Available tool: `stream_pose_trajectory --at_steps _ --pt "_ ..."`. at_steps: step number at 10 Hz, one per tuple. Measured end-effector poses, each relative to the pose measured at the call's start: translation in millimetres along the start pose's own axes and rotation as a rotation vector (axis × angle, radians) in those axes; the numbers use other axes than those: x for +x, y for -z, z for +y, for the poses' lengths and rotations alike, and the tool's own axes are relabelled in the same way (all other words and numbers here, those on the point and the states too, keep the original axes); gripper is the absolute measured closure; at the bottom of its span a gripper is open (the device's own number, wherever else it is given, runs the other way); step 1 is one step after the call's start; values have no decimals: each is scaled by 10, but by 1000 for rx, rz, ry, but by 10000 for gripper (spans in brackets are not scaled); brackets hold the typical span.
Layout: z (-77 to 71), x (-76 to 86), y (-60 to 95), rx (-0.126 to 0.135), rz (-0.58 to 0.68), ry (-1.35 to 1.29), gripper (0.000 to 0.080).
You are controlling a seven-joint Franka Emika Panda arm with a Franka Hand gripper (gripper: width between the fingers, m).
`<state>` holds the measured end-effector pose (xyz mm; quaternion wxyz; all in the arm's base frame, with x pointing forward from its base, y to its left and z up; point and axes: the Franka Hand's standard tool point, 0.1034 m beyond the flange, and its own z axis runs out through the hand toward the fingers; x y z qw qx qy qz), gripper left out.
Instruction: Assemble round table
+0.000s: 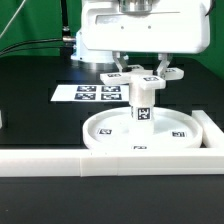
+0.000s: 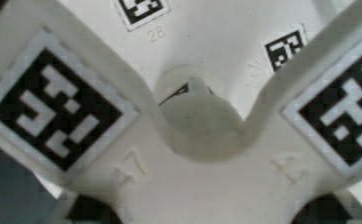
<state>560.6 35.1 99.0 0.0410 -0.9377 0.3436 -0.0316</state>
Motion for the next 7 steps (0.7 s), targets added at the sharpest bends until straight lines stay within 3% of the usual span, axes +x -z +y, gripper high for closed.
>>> stream_pose_trajectory --at_steps 3,6,7 --pt "-1 -3 1 10 -9 -162 354" --pt "5 -2 1 49 -52 -478 354" --pt "-2 -10 -1 52 -58 -551 354"
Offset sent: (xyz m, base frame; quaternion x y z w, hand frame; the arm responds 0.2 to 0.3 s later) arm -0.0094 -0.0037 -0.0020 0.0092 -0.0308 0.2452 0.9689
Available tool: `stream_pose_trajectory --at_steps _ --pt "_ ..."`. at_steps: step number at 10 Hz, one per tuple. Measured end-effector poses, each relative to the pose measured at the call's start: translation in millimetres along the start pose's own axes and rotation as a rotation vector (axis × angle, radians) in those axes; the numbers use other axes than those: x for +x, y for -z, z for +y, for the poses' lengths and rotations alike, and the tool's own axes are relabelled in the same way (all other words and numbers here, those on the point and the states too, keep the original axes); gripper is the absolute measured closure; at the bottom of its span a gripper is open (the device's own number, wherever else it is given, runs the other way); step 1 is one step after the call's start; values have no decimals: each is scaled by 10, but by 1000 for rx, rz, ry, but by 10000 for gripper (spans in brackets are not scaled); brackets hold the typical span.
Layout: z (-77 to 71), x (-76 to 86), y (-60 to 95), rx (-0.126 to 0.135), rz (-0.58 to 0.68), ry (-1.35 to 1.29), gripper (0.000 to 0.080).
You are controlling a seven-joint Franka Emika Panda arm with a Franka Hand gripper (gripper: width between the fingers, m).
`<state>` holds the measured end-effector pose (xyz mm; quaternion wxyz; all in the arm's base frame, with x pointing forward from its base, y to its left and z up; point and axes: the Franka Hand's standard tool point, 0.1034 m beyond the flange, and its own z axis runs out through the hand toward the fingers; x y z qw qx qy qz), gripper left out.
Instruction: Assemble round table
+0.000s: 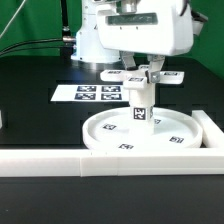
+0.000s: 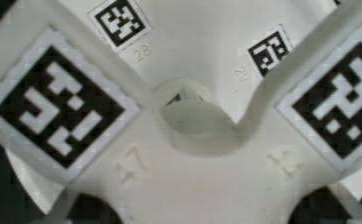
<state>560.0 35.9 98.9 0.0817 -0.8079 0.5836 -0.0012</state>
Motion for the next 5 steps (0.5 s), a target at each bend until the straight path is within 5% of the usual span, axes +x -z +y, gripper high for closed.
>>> stream_pose_trajectory --at_steps 4,5 --pt "-3 -6 -8 2 0 -108 354" --pt "-3 -9 -5 1 0 -106 203"
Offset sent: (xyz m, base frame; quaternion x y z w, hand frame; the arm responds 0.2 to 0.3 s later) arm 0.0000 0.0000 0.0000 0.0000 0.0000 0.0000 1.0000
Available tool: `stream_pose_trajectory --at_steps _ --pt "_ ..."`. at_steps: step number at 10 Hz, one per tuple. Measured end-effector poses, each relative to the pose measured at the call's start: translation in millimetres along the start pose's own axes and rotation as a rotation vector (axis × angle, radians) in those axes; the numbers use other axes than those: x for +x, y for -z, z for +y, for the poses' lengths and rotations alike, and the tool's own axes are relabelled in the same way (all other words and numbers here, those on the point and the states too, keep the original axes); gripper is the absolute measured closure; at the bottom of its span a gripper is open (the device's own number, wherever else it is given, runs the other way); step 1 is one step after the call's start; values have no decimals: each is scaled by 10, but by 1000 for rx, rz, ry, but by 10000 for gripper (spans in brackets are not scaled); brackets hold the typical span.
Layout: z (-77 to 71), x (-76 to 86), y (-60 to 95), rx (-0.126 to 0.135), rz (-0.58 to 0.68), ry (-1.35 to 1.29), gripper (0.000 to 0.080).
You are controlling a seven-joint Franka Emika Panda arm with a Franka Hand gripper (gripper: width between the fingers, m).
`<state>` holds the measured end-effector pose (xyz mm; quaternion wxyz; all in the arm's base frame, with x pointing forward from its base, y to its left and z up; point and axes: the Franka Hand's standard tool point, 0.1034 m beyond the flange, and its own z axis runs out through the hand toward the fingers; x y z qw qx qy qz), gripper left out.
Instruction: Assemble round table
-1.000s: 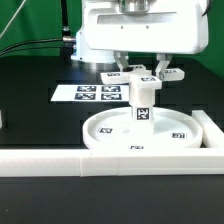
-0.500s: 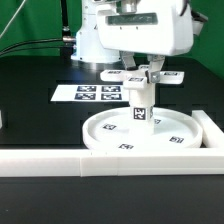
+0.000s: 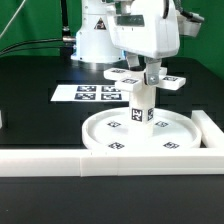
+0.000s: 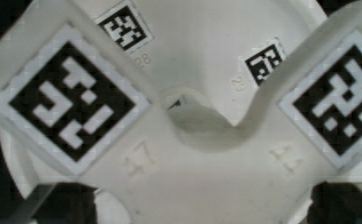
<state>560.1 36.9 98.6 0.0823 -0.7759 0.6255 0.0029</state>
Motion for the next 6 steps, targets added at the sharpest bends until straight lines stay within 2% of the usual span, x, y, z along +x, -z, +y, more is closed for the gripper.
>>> stream_pose_trajectory --at_steps 1,2,4,6 --pt "-2 -14 28 -6 -6 3 166" --pt "-12 -9 105 -6 -12 25 166" --pt "-59 -44 348 2 -30 51 151" --pt "-39 -39 294 -2 -27 53 151"
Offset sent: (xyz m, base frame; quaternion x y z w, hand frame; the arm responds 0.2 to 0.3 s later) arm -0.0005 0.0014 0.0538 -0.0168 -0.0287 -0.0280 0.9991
